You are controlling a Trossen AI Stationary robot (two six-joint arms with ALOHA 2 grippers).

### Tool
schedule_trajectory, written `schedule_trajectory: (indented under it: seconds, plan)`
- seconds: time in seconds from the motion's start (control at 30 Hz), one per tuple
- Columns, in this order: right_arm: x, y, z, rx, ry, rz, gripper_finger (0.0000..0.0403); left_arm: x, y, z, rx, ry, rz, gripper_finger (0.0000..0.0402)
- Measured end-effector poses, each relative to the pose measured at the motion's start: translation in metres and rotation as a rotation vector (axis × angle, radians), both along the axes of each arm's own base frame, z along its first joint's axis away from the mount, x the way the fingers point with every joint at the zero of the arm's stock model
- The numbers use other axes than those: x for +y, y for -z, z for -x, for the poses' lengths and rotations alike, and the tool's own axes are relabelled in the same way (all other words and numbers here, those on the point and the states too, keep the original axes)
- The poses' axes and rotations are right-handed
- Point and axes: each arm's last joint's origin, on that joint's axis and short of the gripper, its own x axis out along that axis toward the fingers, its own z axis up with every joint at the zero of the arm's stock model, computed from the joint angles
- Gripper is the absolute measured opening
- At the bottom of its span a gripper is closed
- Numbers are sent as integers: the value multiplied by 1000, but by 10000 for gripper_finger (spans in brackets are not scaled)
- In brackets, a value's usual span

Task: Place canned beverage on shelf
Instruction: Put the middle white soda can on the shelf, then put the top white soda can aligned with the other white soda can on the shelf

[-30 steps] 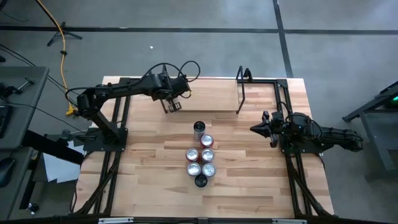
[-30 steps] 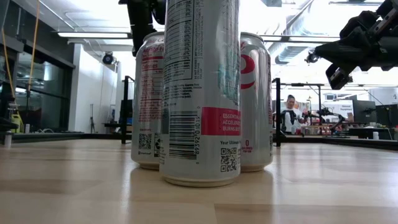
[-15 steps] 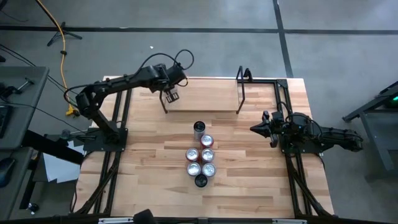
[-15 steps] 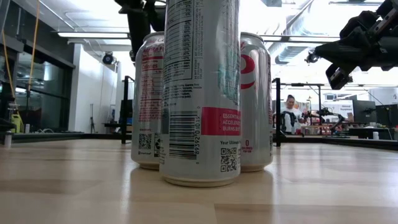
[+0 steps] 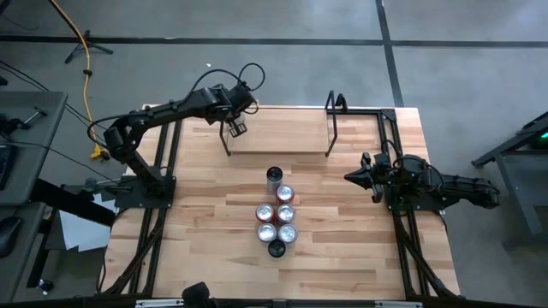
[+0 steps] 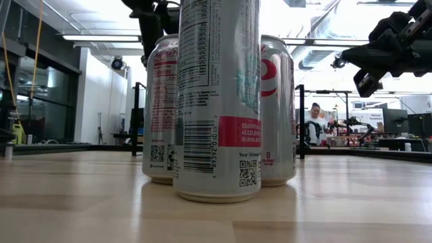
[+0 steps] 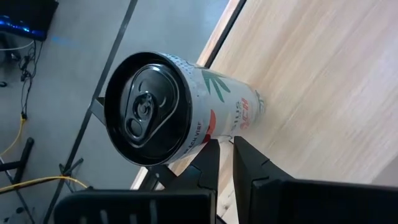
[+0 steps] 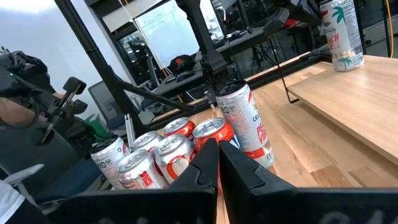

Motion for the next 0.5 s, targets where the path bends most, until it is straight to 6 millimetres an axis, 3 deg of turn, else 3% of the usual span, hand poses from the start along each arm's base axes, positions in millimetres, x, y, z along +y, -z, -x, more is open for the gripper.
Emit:
schedule_trajectory:
  seconds: [0.3, 0.5]
  plan:
    - [0, 0, 0, 0, 0, 0, 0, -1, -5, 6, 11, -2, 4, 0]
    - [0, 0, 0, 0, 0, 0, 0, -40, -51, 25, -147, 60, -57, 0]
